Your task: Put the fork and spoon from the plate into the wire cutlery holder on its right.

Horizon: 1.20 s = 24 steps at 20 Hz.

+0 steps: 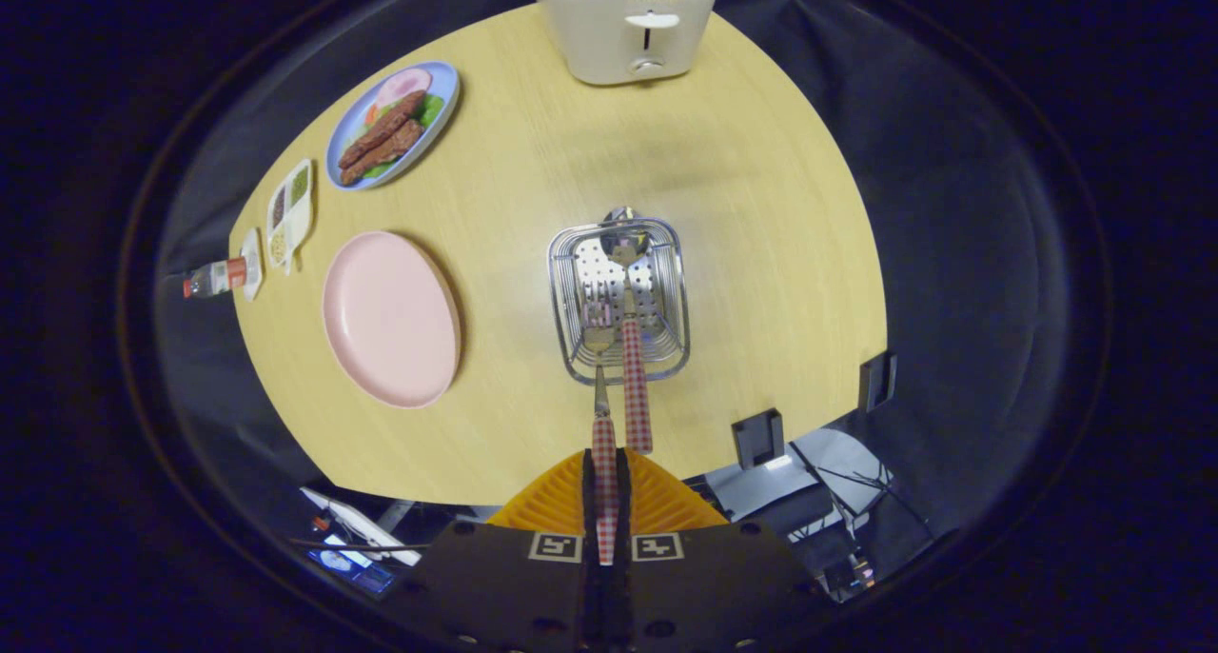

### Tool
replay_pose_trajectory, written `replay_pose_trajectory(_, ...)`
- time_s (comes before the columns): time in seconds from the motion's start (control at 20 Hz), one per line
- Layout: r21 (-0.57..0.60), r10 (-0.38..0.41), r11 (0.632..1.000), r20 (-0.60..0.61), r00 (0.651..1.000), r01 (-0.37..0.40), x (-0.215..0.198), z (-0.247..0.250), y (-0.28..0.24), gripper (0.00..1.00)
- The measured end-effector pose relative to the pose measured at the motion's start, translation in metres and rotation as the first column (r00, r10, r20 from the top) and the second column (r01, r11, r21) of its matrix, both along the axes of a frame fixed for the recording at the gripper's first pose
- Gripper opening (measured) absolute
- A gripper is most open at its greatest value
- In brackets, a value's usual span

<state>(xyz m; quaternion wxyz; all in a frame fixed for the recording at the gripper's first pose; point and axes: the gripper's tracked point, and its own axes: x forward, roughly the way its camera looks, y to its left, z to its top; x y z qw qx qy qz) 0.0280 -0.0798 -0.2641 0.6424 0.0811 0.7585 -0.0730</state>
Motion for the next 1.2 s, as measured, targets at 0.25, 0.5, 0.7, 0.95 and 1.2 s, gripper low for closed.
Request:
replay_pose_trajectory(0.25,-0.021,0.001,1.0,-0.008,1.0,-0.001,0.013,-0.005,-0.001,0.04)
replay_pose_trajectory(0.5,-0.012,-0.013,1.0,-0.024,1.0,0.013,0.021,-0.013,0.0,0.04)
replay_pose_trajectory(0.7,-0.001,-0.032,0.999,-0.01,0.999,0.032,0.03,-0.015,-0.002,0.07)
replay_pose_trajectory(0.95,-0.025,-0.007,1.0,0.039,0.999,0.008,0.037,-0.014,-0.007,0.15)
replay_pose_trajectory(1.2,-0.043,0.041,0.999,0.222,0.974,-0.033,0.061,0.006,-0.008,0.44)
